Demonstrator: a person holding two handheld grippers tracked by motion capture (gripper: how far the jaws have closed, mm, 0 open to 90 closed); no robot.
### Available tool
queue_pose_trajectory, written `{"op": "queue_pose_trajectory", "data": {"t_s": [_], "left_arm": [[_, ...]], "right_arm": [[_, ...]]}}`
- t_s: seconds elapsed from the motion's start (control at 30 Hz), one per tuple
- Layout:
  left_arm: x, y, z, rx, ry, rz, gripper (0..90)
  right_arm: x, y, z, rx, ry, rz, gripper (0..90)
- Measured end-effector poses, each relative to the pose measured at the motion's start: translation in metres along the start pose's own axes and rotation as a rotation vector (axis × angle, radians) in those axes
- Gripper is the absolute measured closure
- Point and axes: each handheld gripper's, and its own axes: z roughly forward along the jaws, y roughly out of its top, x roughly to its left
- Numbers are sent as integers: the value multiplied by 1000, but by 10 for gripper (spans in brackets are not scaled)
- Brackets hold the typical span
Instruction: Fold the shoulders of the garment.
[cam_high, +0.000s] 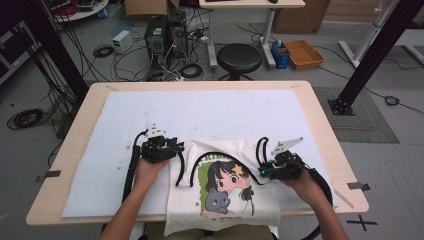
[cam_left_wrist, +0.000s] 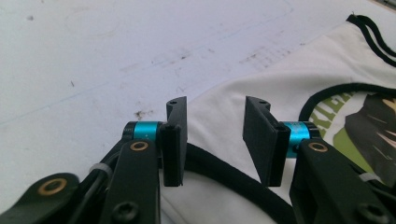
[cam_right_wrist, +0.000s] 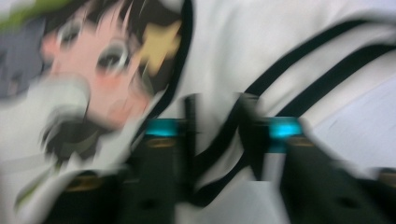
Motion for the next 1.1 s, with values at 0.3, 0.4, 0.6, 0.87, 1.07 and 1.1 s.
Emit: {"op": "queue_pose_trajectory", "data": {"t_s": [0.3,0.4,0.6,0.87,1.07,1.1], "left_arm": [[1,3,18,70,-2,5,549],[-4,3,22,125,77,108,765],[5,5,11,123,162,71,877],[-2,5,-18,-6,94,41,595],[-29,-13,-32,14,-131,84,607],[-32,-17,-31,34,-161,92,617]], "right_arm": [[-40,38,25,-161,-315,168,469],[-53,47,49,-50,-332,172,559],[-55,40,49,-27,-455,89,761],[-49,32,26,-153,-408,129,518],[-17,17,-2,-219,-263,38,616],[-14,13,-6,-228,-231,33,670]]}}
